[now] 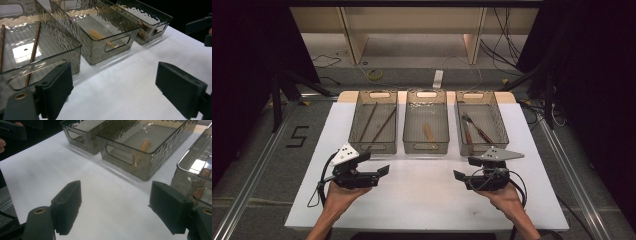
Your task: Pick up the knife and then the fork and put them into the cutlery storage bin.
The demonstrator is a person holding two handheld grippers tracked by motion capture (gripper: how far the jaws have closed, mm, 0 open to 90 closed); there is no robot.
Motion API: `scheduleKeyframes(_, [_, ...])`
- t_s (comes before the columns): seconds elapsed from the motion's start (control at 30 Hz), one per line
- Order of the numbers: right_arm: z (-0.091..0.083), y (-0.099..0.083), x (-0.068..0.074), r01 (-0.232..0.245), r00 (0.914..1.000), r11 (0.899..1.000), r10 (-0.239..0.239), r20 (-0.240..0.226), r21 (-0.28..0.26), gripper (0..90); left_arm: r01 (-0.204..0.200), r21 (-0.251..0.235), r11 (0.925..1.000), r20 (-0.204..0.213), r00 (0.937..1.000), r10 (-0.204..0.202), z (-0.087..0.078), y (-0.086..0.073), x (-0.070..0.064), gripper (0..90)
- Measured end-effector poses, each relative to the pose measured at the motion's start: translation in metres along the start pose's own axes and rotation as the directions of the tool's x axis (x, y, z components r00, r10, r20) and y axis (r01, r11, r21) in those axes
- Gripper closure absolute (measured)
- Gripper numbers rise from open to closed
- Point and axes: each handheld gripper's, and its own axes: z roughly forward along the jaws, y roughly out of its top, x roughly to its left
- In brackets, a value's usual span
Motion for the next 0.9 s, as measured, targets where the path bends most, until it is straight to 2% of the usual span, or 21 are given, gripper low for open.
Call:
scheduleKeyframes(0.47, [-0.011, -0.021, 0.008, -0.008, 1.0, 0.999, 0.008, -0.002, -0.054, 25.8, 0.012, 0.001, 0.9999, 0.013, 0.9998, -0.012, 0.0, 0.0, 0.001, 13.6])
scheduleKeyframes(0.67, [-0.012, -0.029, 0.007, -0.023, 0.9996, 0.997, 0.021, -0.019, -0.073, 24.1, 0.012, 0.005, 0.9999, 0.018, 0.9998, -0.012, 0.0, 0.0, 0.001, 13.6])
scheduleKeyframes(0.9, [-0.015, -0.033, 0.011, -0.013, 0.9999, 0.997, 0.013, -0.011, -0.072, 22.8, 0.004, 0.01, 0.9999, 0.027, 0.9996, -0.005, 0.0, 0.0, 0.0, 13.6])
